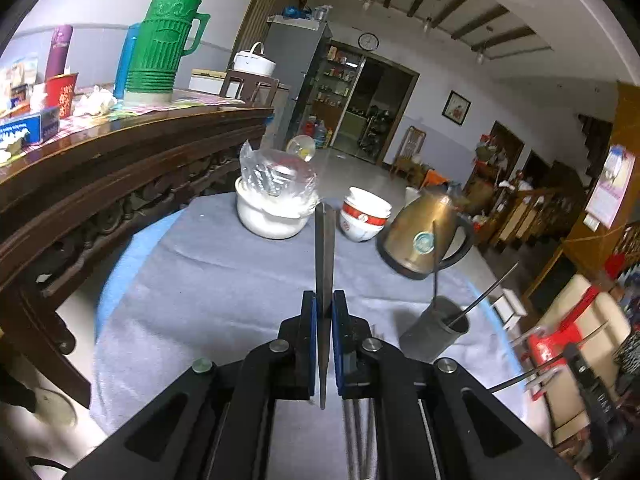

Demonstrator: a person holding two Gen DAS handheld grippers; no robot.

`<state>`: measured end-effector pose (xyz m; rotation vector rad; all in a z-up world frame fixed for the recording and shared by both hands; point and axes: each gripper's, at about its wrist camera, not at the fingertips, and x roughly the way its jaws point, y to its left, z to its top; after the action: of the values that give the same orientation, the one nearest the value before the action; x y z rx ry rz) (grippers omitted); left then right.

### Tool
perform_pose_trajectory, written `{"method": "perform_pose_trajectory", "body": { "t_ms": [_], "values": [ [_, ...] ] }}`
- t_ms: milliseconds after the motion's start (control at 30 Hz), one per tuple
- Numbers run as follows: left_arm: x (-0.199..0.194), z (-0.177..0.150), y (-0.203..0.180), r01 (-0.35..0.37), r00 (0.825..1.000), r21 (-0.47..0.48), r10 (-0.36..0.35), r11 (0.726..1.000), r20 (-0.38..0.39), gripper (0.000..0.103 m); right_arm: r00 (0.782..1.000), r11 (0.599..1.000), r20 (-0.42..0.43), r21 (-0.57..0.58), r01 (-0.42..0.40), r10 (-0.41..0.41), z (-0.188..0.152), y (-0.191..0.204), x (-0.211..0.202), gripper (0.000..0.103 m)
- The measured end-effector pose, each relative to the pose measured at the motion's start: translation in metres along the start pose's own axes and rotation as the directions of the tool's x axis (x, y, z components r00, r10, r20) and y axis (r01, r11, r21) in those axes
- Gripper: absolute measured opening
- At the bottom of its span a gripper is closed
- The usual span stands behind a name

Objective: Organize utensils
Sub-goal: 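Lift both held chopsticks and carry them above the grey holder cup, then lower the chopsticks into the holder cup and open both tools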

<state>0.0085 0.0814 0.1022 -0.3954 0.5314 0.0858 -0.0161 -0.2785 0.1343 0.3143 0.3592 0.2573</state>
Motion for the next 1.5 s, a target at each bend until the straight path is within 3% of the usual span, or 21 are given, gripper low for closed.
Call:
{"method": "perform_pose_trajectory", "body": {
  "t_ms": [200,433,833,1200,1500],
  "values": [
    [-0.003,0.019,-0.007,0.089,0.996,-0.053,-0.088,0.995,0.024,0.007,1.000,1.000,0.020,0.018,-0.001,0.001,0.009,-0.008,0.002,0.006],
    [-0.004,0.046,-0.037,0.198,0.978,-0.053,-0.193,0.979,0.082,0.007,0.996,1.000,0.092,0.017,0.008,-0.009,0.036,-0.012,0.000,0.006],
    [0.025,0.074,-0.093,0.292,0.951,-0.008,-0.289,0.956,0.110,0.007,0.978,0.999,0.206,0.012,0.031,-0.032,0.078,-0.011,0.018,0.006],
    [0.092,0.065,-0.119,0.257,0.966,0.001,-0.257,0.966,0.003,0.007,0.994,0.998,0.087,-0.014,0.063,-0.062,0.079,-0.015,0.089,0.006],
    [0.126,0.054,-0.124,0.234,0.970,0.016,-0.233,0.972,-0.071,0.007,0.997,0.996,-0.003,-0.017,0.083,-0.083,0.065,-0.028,0.118,0.006]
  ]
}}
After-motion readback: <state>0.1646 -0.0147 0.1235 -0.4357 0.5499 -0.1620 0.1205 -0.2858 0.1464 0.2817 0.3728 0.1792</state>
